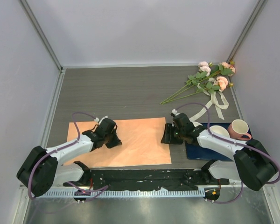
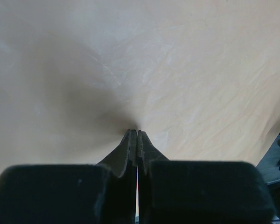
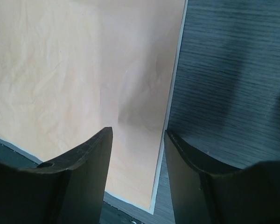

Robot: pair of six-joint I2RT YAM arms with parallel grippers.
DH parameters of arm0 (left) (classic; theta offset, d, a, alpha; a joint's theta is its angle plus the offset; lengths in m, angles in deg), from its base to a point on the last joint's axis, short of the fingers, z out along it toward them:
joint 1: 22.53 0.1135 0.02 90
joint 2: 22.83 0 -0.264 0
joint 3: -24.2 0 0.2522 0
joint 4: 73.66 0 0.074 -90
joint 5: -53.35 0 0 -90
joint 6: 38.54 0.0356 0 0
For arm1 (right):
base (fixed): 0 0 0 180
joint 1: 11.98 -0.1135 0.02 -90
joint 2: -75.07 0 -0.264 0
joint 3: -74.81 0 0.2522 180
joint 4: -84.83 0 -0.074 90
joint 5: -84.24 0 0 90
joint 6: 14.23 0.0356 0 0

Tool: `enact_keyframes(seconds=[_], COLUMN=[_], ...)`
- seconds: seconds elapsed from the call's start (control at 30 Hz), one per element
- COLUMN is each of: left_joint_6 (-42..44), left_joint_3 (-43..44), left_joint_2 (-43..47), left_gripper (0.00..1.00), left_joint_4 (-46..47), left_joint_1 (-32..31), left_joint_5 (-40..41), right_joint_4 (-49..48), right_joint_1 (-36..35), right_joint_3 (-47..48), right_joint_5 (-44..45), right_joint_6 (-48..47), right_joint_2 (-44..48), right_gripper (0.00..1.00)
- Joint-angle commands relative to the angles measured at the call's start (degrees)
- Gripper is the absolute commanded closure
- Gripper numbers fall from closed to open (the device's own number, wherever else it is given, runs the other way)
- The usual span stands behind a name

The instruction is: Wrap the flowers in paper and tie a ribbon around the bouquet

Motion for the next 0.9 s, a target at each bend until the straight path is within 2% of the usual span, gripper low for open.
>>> enact_keyframes(seconds=[0.0, 0.2, 0.37, 0.53, 0.77, 0.87], left_joint_6=[-1.25, -1.43, -1.87, -1.87, -2.04, -2.13], left_joint_3=[-1.19, -1.01, -1.54, -1.72, -1.98, -2.24], left_joint_2=[0.88, 0.36, 0.18, 0.44, 0.97, 1.32], left_gripper=[1.0, 1.0, 1.0, 1.0, 1.0, 1.0], left_joint_4=[1.02, 1.11, 2.08, 2.34, 2.69, 2.69], left_joint_1=[-0.2, -0.11, -0.2, -0.2, -0.2, -0.2], left_joint_5=[1.87, 1.78, 0.81, 0.81, 0.37, 0.11], right_joint_4=[-1.92, -3.0, -5.09, -16.24, -22.67, -29.86], right_joint_1=[-0.22, -1.1, -1.1, -1.01, -0.57, -0.39], right_joint_3=[-2.47, -2.65, -2.64, -6.41, -10.2, -14.32], right_joint_5=[-2.26, -2.28, -5.51, -11.59, -10.01, -11.58], right_joint_6=[1.24, 2.92, 4.4, 11.25, 18.29, 23.82], right_joint_2=[0.69, 2.18, 2.54, 2.54, 4.64, 5.35], right_gripper=[0.45, 0.54, 0.54, 0.46, 0.3, 0.22])
